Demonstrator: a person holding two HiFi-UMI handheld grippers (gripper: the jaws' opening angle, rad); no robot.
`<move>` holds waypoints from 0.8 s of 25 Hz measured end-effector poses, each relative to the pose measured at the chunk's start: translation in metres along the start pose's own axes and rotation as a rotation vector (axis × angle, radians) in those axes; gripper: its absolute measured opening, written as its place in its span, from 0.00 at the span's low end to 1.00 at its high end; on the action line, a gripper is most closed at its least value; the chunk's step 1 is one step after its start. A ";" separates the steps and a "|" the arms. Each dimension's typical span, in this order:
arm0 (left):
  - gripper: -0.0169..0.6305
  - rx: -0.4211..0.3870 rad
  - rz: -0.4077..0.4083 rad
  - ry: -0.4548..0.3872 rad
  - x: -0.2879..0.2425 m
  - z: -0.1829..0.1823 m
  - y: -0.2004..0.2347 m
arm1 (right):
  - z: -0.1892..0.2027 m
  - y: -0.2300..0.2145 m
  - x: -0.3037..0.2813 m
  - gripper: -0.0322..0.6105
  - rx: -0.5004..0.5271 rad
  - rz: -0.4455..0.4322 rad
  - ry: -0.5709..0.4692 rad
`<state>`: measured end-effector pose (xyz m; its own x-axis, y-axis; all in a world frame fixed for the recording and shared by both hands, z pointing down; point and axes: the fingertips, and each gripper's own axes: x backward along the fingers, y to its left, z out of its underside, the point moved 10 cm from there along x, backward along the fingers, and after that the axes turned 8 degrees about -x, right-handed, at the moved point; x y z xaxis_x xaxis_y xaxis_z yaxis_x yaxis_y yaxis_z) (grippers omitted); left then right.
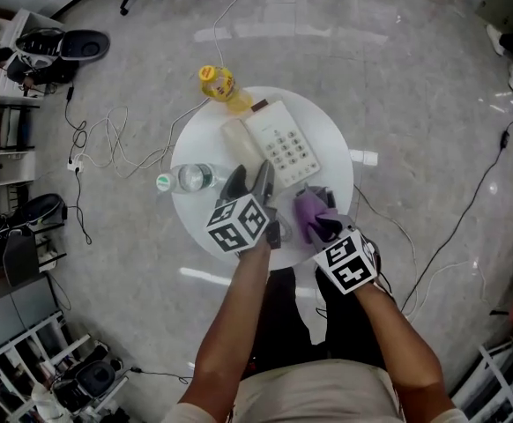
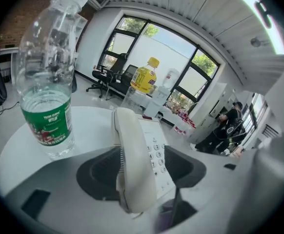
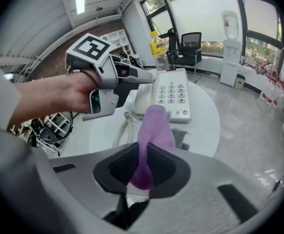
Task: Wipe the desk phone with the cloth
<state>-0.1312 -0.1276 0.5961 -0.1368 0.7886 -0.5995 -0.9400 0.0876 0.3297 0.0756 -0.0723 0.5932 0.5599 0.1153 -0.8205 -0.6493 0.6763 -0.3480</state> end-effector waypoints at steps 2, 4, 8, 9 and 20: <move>0.43 -0.024 0.013 0.010 0.012 -0.001 0.005 | 0.005 0.004 -0.007 0.13 -0.003 -0.015 0.016; 0.43 -0.034 0.023 0.009 0.024 -0.004 0.010 | 0.010 0.007 -0.013 0.13 -0.017 -0.027 0.021; 0.43 -0.050 0.064 -0.009 0.050 -0.015 0.013 | 0.017 0.011 -0.020 0.19 -0.009 -0.045 0.053; 0.43 -0.058 0.078 -0.014 0.058 -0.019 0.012 | 0.017 0.013 -0.020 0.20 -0.007 -0.048 0.058; 0.42 -0.176 0.304 -0.079 0.147 -0.071 -0.003 | 0.000 0.040 0.026 0.36 0.041 0.014 -0.017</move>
<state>-0.1711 -0.0551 0.4556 -0.4005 0.8075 -0.4330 -0.9003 -0.2588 0.3499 0.0637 -0.0418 0.5582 0.5603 0.1371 -0.8168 -0.6355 0.7036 -0.3179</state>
